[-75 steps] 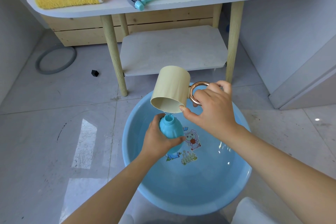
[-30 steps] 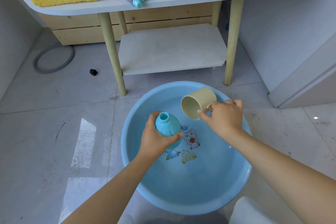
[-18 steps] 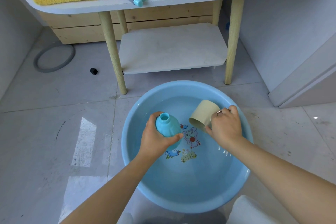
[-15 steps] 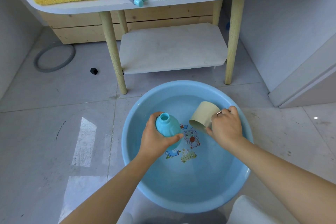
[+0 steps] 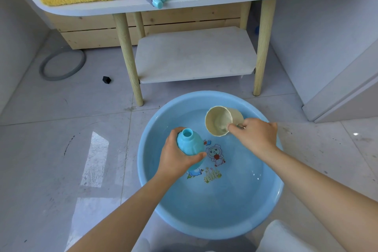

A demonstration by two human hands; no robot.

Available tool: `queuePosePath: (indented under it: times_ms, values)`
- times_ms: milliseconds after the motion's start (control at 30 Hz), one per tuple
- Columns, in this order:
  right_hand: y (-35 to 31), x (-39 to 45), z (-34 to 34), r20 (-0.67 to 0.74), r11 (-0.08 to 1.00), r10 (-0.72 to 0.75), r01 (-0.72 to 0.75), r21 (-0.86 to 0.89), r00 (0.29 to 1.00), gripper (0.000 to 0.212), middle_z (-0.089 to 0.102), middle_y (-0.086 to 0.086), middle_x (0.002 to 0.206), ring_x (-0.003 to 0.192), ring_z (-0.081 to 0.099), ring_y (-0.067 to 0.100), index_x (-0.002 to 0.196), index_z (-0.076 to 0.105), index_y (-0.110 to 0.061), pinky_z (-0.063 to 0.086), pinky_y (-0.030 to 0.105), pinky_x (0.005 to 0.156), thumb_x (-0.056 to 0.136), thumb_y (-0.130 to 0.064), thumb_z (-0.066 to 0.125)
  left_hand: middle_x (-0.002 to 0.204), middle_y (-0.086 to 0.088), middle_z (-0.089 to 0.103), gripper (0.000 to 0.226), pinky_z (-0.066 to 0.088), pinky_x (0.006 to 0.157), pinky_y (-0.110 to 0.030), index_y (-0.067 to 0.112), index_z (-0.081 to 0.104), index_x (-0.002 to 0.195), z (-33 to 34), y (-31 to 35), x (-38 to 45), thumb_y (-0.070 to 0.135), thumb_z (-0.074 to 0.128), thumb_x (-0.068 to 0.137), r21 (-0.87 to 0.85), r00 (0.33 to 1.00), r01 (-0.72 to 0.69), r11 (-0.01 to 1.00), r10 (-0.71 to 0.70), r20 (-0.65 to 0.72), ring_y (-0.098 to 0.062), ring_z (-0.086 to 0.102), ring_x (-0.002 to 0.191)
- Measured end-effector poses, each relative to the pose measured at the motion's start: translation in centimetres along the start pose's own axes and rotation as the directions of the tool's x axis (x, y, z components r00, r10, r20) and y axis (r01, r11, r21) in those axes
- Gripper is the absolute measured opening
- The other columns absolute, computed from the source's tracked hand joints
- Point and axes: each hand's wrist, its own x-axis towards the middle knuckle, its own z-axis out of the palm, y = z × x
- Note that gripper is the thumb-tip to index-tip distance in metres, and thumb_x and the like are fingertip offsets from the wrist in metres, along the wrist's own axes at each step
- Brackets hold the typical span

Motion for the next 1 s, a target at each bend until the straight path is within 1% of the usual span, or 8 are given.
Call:
queuePosePath:
  times_ms: [133, 267, 400, 533, 633, 800, 900, 1000]
  values:
    - [-1.5, -0.4, -1.6, -0.027, 0.972, -0.017, 0.023, 0.232, 0.999, 0.054, 0.031, -0.003, 0.047, 0.052, 0.038, 0.019, 0.051, 0.026, -0.017, 0.023, 0.032, 0.074, 0.086, -0.048, 0.054, 0.111, 0.010, 0.053, 0.073, 0.051, 0.077, -0.028, 0.041, 0.040, 0.111, 0.2, 0.1, 0.0, 0.034, 0.088, 0.057, 0.010, 1.000, 0.005, 1.000, -0.005, 0.002, -0.011, 0.055, 0.098]
    - [-2.8, -1.3, -2.5, -0.178, 0.928, -0.141, 0.193, 0.320, 0.974, 0.058, 0.025, -0.002, 0.044, 0.050, 0.033, 0.019, 0.051, 0.024, -0.018, 0.021, 0.030, 0.070, 0.081, -0.049, 0.063, 0.112, 0.009, 0.054, 0.075, 0.052, 0.077, -0.029, 0.040, 0.039, 0.113, 0.3, 0.2, 0.1, 0.033, 0.088, 0.057, 0.021, 1.000, 0.007, 1.000, -0.007, 0.006, -0.012, 0.055, 0.097]
    - [-3.7, -1.6, -2.2, -0.352, 0.900, -0.320, 0.398, 0.177, 0.880, 0.051, 0.028, -0.008, 0.040, 0.052, 0.040, 0.016, 0.048, 0.031, -0.021, 0.020, 0.028, 0.071, 0.071, -0.063, 0.046, 0.112, 0.010, 0.055, 0.076, 0.052, 0.078, -0.029, 0.039, 0.038, 0.114, 0.5, 0.5, 0.3, 0.034, 0.088, 0.057, 0.014, 1.000, 0.007, 1.000, -0.007, 0.013, -0.011, 0.056, 0.097]
    - [-3.8, -1.6, -1.6, -0.467, 0.864, -0.424, 0.502, 0.050, 0.776, 0.046, 0.038, -0.011, 0.044, 0.054, 0.039, 0.015, 0.052, 0.035, -0.023, 0.020, 0.028, 0.074, 0.074, -0.060, 0.050, 0.113, 0.010, 0.055, 0.076, 0.052, 0.080, -0.031, 0.040, 0.037, 0.114, 0.5, 0.5, 0.3, 0.034, 0.088, 0.057, 0.014, 1.000, 0.002, 1.000, -0.002, 0.011, -0.012, 0.056, 0.099]
    - [-3.8, -1.5, -1.6, -0.512, 0.839, -0.480, 0.543, -0.032, 0.712, 0.043, 0.040, -0.011, 0.049, 0.057, 0.035, 0.013, 0.055, 0.036, -0.022, 0.022, 0.029, 0.077, 0.075, -0.057, 0.052, 0.114, 0.010, 0.056, 0.078, 0.053, 0.083, -0.034, 0.039, 0.038, 0.116, 0.6, 0.4, 0.2, 0.035, 0.088, 0.056, 0.015, 1.000, 0.000, 1.000, 0.000, 0.010, -0.013, 0.056, 0.101]
    - [-4.0, -1.4, -1.8, -0.563, 0.805, -0.535, 0.583, -0.114, 0.629, 0.040, 0.033, -0.013, 0.052, 0.060, 0.032, 0.014, 0.056, 0.037, -0.022, 0.026, 0.032, 0.081, 0.075, -0.052, 0.055, 0.115, 0.008, 0.056, 0.079, 0.054, 0.084, -0.037, 0.039, 0.038, 0.118, 0.6, 0.4, 0.4, 0.036, 0.088, 0.056, 0.012, 1.000, 0.004, 1.000, -0.004, 0.013, -0.014, 0.057, 0.101]
    - [-4.0, -1.3, -1.9, -0.577, 0.794, -0.553, 0.589, -0.149, 0.600, 0.042, 0.030, -0.012, 0.052, 0.058, 0.037, 0.017, 0.053, 0.045, -0.016, 0.027, 0.033, 0.082, 0.075, -0.050, 0.056, 0.114, 0.008, 0.056, 0.079, 0.054, 0.083, -0.036, 0.038, 0.039, 0.119, 0.6, 0.5, 0.5, 0.036, 0.088, 0.056, 0.008, 1.000, 0.005, 1.000, -0.005, 0.012, -0.014, 0.057, 0.100]
    - [-4.0, -1.4, -2.0, -0.579, 0.785, -0.569, 0.596, -0.171, 0.584, 0.042, 0.033, -0.011, 0.051, 0.058, 0.041, 0.018, 0.054, 0.045, -0.016, 0.028, 0.033, 0.083, 0.076, -0.049, 0.056, 0.113, 0.008, 0.057, 0.079, 0.054, 0.082, -0.036, 0.035, 0.039, 0.119, 0.6, 0.4, 0.5, 0.036, 0.087, 0.056, 0.011, 1.000, 0.007, 1.000, -0.007, 0.016, -0.014, 0.057, 0.100]
